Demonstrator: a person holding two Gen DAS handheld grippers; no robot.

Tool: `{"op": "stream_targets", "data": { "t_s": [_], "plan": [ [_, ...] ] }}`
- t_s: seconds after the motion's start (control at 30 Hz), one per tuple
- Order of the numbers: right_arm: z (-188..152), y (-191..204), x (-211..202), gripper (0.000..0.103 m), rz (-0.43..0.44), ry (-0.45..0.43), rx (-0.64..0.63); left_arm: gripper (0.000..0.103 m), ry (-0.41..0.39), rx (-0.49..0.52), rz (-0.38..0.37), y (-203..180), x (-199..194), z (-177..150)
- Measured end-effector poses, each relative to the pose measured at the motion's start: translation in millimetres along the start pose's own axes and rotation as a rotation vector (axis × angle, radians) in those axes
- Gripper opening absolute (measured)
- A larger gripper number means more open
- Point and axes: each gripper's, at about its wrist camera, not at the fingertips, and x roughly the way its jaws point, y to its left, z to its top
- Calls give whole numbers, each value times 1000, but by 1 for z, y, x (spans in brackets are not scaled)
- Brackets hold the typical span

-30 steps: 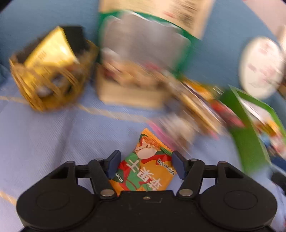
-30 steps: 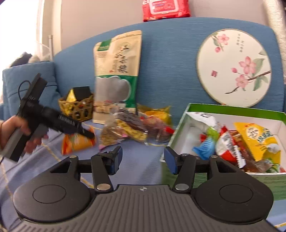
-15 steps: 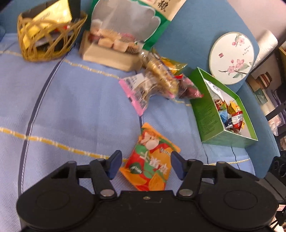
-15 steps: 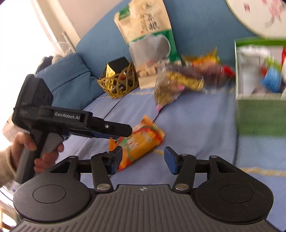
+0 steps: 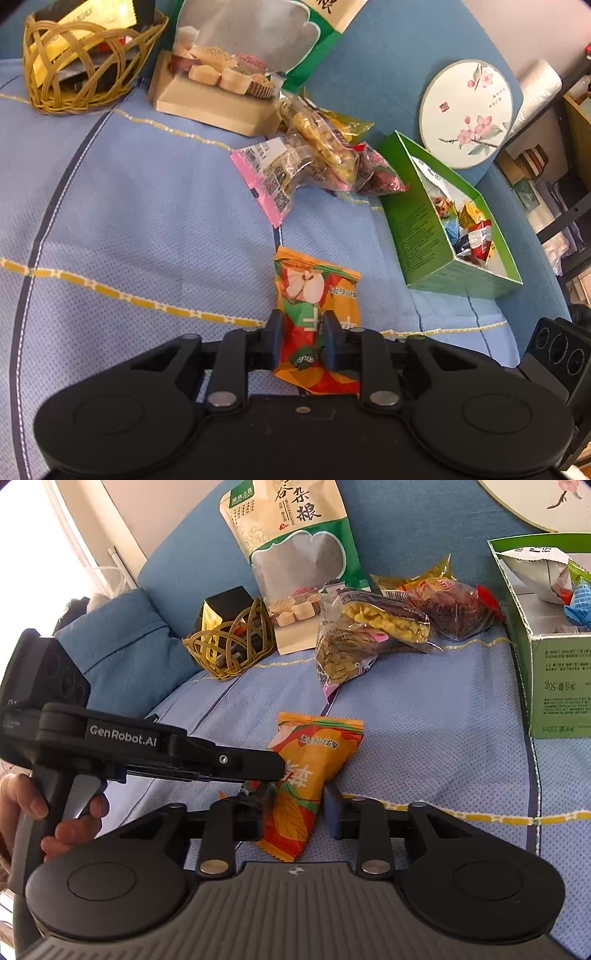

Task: Organize snacks
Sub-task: 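Carry the orange snack bag with the left tool and release it into the box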

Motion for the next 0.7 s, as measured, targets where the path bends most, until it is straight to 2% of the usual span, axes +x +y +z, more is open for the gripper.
{"op": "stream_targets", "data": {
  "t_s": [0.03,0.07,0.33,0.7],
  "plan": [
    [2,0,-3,28,-2,-3,-1,0,-2,2,-2,-2,-1,0],
    [5,0,-7,24,-5,-14,-6,0,-5,5,-9,-4,-2,1],
    [32,-3,-54,22,-71,-181,-73,0,-86,58,-99,-54,-4,32],
    [62,-50,-106,22,-191,-354,6,0,-103,183,-170,-138,39,75]
  ]
}}
